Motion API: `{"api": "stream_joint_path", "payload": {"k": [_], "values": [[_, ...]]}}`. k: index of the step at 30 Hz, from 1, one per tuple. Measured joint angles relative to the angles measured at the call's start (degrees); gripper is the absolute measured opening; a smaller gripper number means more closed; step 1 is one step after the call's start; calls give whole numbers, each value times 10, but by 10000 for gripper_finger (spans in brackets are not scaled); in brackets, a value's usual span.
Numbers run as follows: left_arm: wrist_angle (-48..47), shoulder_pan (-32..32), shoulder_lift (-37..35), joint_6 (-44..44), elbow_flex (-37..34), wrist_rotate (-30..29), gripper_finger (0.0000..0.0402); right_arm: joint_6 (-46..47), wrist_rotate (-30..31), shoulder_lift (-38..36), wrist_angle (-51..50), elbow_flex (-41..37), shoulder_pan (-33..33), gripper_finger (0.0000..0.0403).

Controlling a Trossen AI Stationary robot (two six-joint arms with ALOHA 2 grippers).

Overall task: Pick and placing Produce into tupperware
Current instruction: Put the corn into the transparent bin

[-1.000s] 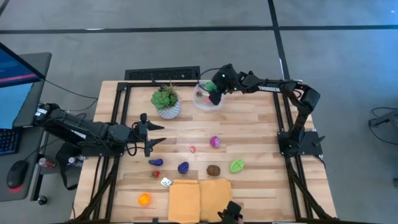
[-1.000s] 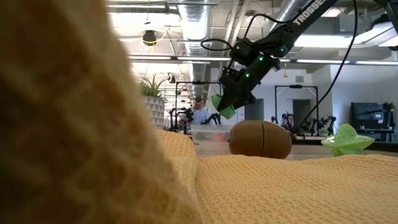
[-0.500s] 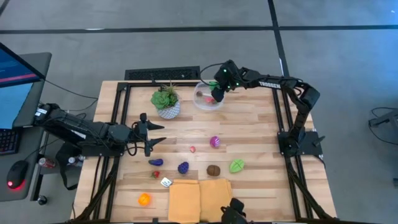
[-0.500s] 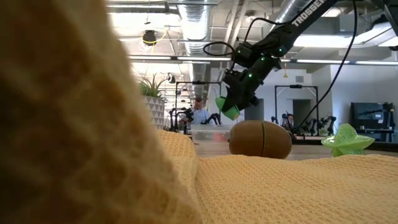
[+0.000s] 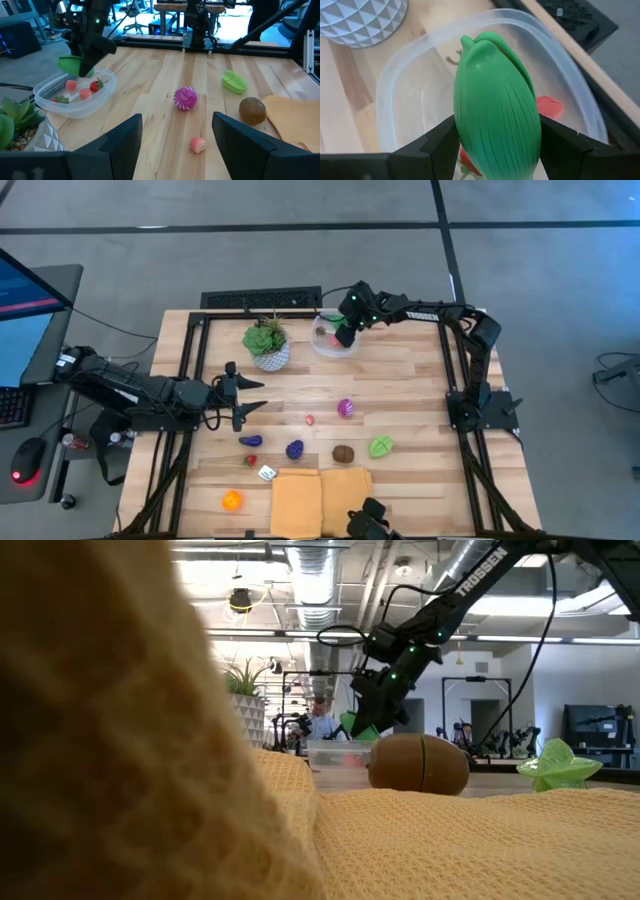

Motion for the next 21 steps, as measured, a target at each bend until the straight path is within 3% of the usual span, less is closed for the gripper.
{"api": "stream_joint_path", "payload": {"k": [21], "values": [[-3,0,0,2,0,0,233,-6,-16,16,12,22,-1,255]]}}
